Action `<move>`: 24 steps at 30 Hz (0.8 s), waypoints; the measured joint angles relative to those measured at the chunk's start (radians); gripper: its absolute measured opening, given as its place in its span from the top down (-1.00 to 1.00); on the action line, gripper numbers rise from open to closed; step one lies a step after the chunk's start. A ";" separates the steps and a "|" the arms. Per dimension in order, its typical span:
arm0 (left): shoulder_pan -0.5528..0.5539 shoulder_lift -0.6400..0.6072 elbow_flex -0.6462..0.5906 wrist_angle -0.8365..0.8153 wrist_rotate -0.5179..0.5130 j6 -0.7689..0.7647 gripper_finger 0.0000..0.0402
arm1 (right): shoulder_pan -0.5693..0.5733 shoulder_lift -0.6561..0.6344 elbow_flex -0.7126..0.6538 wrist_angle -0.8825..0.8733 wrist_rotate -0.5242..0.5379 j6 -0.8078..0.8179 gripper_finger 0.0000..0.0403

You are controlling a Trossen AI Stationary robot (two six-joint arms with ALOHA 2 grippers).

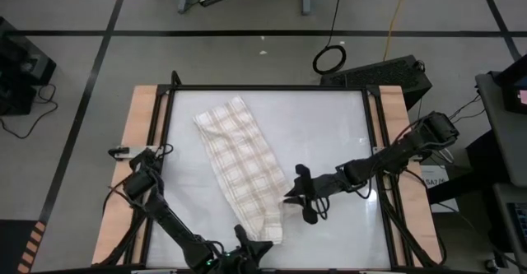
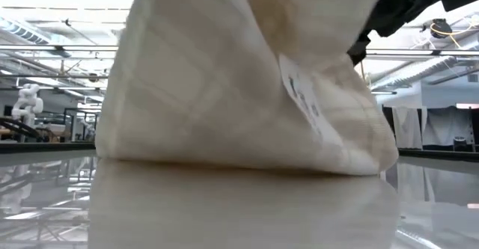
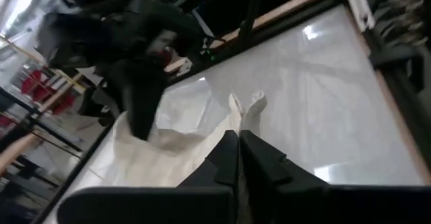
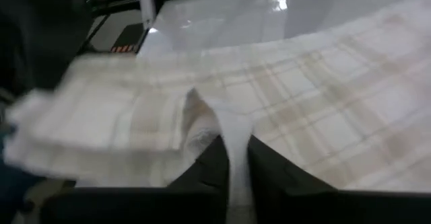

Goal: Roll towel
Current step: Roll the white-brown patterned towel

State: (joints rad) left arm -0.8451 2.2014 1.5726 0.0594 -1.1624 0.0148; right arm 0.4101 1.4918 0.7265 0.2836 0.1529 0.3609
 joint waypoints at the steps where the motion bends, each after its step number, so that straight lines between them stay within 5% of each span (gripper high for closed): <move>1: -0.002 -0.015 0.000 -0.025 0.002 -0.026 0.93 | 0.005 0.000 0.000 0.000 0.000 -0.023 0.69; 13: -0.030 -0.046 0.001 -0.341 0.036 -0.328 0.93 | 0.120 0.000 0.000 -0.054 0.003 -0.183 -0.19; 18: -0.047 -0.046 0.001 -0.336 0.038 -0.321 0.93 | 0.185 0.000 0.000 -0.212 0.061 -0.059 -0.29; 24: -0.063 -0.046 0.001 -0.348 0.040 -0.324 0.93 | 0.282 0.000 0.001 -0.301 0.262 0.016 -0.30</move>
State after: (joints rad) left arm -0.9083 2.1555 1.5734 -0.2882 -1.1222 -0.3088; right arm 0.6921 1.4921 0.7277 -0.0176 0.4148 0.3772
